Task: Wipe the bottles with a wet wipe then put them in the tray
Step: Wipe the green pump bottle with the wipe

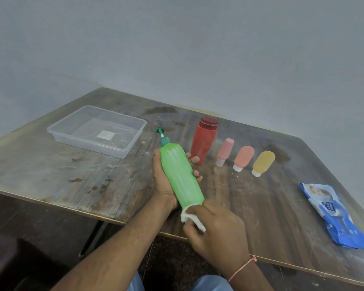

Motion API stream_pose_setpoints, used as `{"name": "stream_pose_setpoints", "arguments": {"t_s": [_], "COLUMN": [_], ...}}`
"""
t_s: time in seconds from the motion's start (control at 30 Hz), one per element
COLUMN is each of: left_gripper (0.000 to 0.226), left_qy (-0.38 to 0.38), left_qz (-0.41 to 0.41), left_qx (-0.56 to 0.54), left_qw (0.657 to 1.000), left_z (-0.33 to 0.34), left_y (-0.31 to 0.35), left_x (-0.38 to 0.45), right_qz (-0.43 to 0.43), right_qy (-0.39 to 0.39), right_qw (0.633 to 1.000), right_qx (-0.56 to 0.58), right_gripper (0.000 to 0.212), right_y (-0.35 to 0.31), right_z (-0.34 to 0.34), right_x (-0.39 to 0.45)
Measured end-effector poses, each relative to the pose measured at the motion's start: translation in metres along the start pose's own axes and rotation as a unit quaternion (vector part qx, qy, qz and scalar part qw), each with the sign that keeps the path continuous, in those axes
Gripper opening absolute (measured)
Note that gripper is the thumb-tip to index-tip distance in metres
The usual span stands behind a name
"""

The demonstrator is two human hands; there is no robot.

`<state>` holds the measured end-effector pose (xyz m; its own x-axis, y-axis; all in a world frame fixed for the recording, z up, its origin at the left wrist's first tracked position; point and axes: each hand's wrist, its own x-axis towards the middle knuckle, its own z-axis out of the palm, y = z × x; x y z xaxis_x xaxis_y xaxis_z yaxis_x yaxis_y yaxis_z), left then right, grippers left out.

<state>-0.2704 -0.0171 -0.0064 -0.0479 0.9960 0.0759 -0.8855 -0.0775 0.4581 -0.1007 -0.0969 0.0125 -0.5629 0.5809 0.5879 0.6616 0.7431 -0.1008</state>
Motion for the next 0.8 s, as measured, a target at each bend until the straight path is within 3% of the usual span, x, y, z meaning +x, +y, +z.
{"name": "stream_pose_setpoints", "arguments": {"t_s": [0.1, 0.27, 0.43, 0.6, 0.8], "left_gripper": [0.088, 0.088, 0.088, 0.088, 0.088], "left_qy": [0.000, 0.004, -0.003, 0.005, 0.006], "left_qz": [-0.007, 0.000, -0.007, 0.000, -0.007], "left_qx": [-0.001, -0.006, -0.004, -0.014, -0.005], "left_qw": [1.000, 1.000, 1.000, 1.000, 1.000], "left_z": [0.002, 0.002, 0.002, 0.003, 0.004], "left_y": [0.000, -0.001, -0.001, -0.001, 0.000], "left_x": [0.000, -0.001, -0.001, -0.001, -0.002], "right_qz": [-0.037, 0.029, -0.036, 0.046, 0.108], "right_qy": [-0.020, 0.023, -0.045, 0.015, -0.058], "right_qw": [0.999, 0.999, 0.998, 0.999, 0.987], "right_qx": [-0.023, -0.002, -0.016, 0.013, 0.101], "right_gripper": [0.012, 0.014, 0.013, 0.022, 0.039], "right_y": [-0.006, 0.001, -0.004, -0.001, 0.017], "right_z": [0.004, -0.002, 0.005, 0.004, -0.010], "right_x": [0.001, 0.010, 0.003, 0.003, -0.015]}}
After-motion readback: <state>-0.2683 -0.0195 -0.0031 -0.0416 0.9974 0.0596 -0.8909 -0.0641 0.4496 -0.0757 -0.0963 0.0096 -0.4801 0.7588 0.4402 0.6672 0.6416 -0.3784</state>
